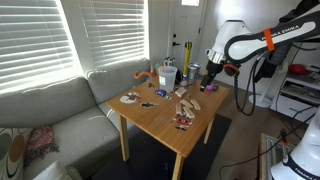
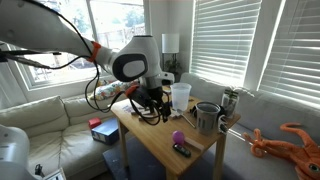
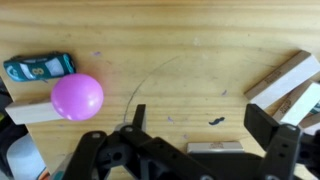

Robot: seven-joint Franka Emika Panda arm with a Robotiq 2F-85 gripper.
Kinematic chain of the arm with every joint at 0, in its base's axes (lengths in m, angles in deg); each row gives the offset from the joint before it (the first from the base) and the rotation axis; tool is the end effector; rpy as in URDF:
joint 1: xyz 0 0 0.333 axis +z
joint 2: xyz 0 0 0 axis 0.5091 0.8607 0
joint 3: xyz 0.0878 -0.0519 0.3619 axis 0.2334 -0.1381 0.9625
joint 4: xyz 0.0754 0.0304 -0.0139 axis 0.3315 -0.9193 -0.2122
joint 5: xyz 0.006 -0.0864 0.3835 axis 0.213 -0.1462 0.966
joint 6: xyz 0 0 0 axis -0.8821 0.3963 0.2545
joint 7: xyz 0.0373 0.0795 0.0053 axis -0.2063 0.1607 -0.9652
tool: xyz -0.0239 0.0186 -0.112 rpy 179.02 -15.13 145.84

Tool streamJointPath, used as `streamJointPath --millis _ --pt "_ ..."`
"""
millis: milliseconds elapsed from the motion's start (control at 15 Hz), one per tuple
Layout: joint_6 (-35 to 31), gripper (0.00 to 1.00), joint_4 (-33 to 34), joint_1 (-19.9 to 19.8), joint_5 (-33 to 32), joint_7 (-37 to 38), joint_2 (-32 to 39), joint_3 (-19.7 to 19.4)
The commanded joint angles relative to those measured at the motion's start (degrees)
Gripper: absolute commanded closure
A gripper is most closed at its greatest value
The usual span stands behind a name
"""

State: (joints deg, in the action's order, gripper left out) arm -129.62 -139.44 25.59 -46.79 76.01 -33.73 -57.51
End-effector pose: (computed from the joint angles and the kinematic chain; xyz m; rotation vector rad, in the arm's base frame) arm 0.4348 -0.0889 0.4952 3.1048 -0.1446 0.2779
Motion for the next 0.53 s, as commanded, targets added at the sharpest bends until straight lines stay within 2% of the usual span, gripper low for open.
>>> streamJointPath --millis 0,67,467 --pt "-0.17 0.00 3.30 1.47 0.53 -0.40 3.32 1.18" --pt "0.26 0.00 4.09 1.16 -0.79 2.14 4.47 2.04" --pt "0.23 0.00 6.73 2.51 -0.10 0.22 9.17 3.13"
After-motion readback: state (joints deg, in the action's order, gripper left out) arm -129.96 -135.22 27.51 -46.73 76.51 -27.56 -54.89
